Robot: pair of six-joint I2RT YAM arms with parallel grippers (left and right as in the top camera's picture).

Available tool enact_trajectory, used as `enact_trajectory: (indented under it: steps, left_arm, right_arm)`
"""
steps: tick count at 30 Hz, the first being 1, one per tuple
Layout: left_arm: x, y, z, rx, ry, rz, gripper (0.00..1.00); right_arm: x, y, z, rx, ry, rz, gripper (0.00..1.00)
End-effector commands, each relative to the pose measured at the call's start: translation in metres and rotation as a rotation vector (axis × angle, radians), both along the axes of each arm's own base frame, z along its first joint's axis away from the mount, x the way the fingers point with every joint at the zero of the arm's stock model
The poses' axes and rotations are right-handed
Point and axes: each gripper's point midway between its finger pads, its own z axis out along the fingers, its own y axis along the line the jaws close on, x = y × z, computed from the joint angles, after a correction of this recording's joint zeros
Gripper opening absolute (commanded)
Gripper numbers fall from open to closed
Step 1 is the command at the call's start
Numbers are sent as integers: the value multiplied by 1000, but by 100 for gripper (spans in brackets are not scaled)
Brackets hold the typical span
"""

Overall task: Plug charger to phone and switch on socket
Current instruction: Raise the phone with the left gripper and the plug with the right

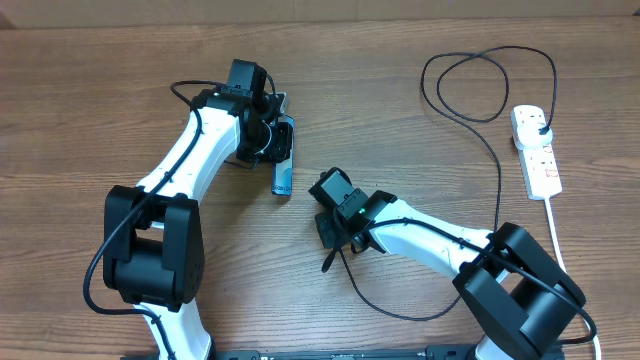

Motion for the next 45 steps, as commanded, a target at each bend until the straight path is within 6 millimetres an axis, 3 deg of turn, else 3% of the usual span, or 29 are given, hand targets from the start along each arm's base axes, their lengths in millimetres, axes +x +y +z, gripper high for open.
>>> enact_trajectory:
  steps: [1, 5, 9, 12, 16, 19, 22, 28, 34, 45]
  left_arm:
    - [-7, -14, 8, -87, 32, -8, 4]
    - [-8, -38, 37, -320, -7, -119, 4]
    - [2, -37, 84, -526, -90, -132, 4]
    - [3, -27, 125, -646, -162, -143, 4]
    - [-6, -18, 164, -689, -235, -158, 4]
    - [-20, -22, 196, -738, -292, -204, 4]
    - [-29, -22, 216, -743, -336, -224, 4]
    - [-40, -24, 234, -782, -321, -205, 4]
    - [-54, -31, 250, -903, -266, -242, 4]
    - [-63, -40, 248, -921, -185, -224, 4]
  right_arm:
    - [-6, -19, -18, -44, 65, -33, 4]
    - [-2, -21, 7, 0, 45, -42, 4]
    - [4, -13, 61, 160, -6, -41, 4]
    - [-3, 2, 110, 354, -20, 42, 4]
    - [-15, 11, 153, 530, -26, 139, 4]
    - [-24, 19, 174, 641, -1, 195, 4]
    - [-39, 32, 193, 758, 26, 316, 4]
    - [-57, 43, 216, 892, 66, 437, 4]
    - [-67, 45, 223, 941, 104, 479, 4]
    - [-72, 46, 229, 971, 99, 530, 4]
